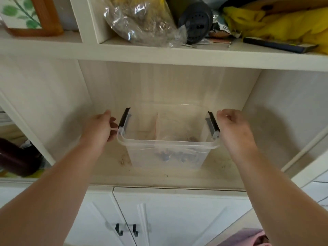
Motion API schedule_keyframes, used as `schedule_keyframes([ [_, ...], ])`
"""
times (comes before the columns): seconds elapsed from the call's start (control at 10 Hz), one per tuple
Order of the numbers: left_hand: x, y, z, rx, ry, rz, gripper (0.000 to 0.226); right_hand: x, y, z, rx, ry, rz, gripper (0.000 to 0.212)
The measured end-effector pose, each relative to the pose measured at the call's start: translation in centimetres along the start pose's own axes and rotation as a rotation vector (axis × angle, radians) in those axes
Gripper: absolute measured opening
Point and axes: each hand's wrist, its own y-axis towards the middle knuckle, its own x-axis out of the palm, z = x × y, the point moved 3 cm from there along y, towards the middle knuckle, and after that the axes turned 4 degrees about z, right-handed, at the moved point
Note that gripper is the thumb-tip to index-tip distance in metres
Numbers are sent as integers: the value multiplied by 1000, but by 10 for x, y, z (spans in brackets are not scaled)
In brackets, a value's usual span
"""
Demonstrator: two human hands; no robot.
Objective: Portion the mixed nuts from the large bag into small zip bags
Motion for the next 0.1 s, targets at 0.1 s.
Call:
schedule_keyframes([
  [0.1, -23, -24, -21, 116, 16, 11, 18, -22, -35, 0, -89, 145, -63, 10],
])
